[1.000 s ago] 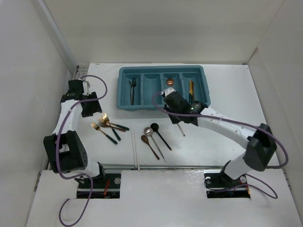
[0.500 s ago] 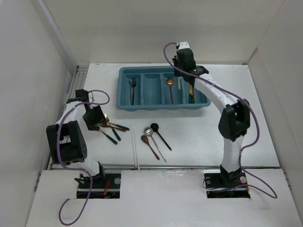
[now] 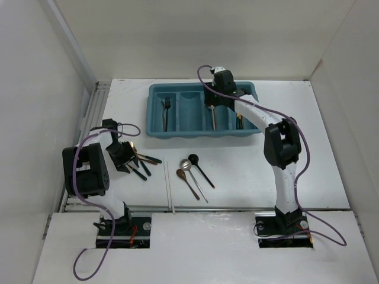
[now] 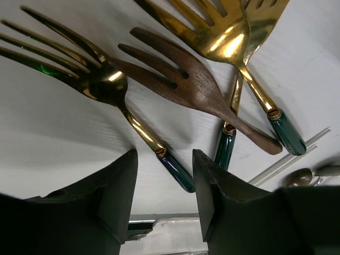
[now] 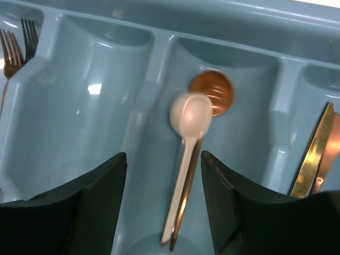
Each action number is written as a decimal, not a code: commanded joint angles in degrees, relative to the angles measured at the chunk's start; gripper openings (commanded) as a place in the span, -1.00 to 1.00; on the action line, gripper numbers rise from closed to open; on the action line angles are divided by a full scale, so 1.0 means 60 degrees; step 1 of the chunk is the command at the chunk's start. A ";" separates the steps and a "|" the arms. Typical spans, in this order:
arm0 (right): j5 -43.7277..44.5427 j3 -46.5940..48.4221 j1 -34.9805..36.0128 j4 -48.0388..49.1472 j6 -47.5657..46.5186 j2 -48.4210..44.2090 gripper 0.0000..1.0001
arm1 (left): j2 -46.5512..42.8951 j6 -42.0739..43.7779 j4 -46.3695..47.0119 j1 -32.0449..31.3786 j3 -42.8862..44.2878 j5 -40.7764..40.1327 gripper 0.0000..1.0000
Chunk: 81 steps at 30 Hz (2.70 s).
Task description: Sort the eating utensils into containers
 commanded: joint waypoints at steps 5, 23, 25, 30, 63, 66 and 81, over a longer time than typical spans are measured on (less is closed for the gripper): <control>0.0103 -0.0861 0.0225 0.0719 -0.0205 -0.1421 0.27 | 0.0528 -0.0200 0.0297 0.0006 -0.0177 -0.0250 -0.31; 0.0207 -0.2487 0.0314 0.0925 -0.0206 -0.3781 0.27 | -0.0304 -0.0349 -0.0345 0.0356 0.0436 -0.1450 -1.00; 0.0207 -0.2604 0.0314 0.0925 -0.0206 -0.3928 0.27 | -0.0555 -0.0143 -0.0654 0.0489 0.1079 -0.1742 -1.00; 0.0105 -0.2884 0.0402 0.0749 -0.0206 -0.4278 0.27 | -0.0689 0.0298 -0.1518 0.0780 0.2544 -0.2623 -1.00; 0.1189 -0.4451 0.0314 0.0558 -0.0206 -0.5539 0.27 | 0.3533 0.1851 0.0649 -0.3173 0.9317 -0.0689 -0.43; 0.1189 -0.4539 0.0314 0.0558 -0.0206 -0.5626 0.27 | 0.2581 0.1953 0.0269 -0.2983 0.8134 -0.1011 -0.43; 0.1393 -0.5154 0.0607 0.0646 0.0160 -0.5979 0.27 | 0.0411 0.2070 -0.0553 -0.0916 0.2488 -0.0736 -0.84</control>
